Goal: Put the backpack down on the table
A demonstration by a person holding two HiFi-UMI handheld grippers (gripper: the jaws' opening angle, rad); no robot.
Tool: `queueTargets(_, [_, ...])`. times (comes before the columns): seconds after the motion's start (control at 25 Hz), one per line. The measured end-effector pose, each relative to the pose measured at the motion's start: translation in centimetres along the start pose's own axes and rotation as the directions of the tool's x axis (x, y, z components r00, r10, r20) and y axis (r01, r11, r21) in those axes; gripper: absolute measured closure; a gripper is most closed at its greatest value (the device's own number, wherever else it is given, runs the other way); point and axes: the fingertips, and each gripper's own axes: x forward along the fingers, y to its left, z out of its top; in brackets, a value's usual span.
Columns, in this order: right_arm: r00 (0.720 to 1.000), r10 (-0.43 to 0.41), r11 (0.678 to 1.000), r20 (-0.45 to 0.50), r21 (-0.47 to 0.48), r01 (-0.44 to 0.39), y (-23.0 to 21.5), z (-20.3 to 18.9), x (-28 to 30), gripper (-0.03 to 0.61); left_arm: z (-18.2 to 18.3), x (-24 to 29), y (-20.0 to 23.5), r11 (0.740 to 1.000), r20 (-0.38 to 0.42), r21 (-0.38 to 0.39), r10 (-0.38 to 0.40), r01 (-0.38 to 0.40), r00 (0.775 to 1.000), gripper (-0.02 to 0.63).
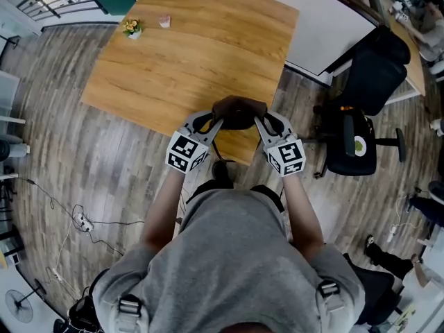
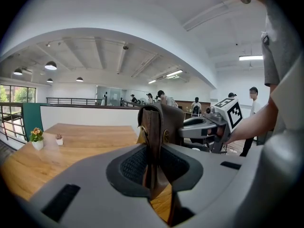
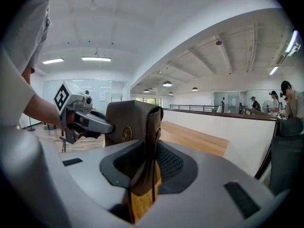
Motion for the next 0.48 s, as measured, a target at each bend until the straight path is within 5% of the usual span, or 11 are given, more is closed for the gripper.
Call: queueTargets(0.48, [0.999,-0.035,0.999,0.000,0.001,0.035,-0.3,0.3,2.9,0.483,0.1,0.8,3.2,1.000,-0.003,0.009,-0.025,0.025,1.000,0.534])
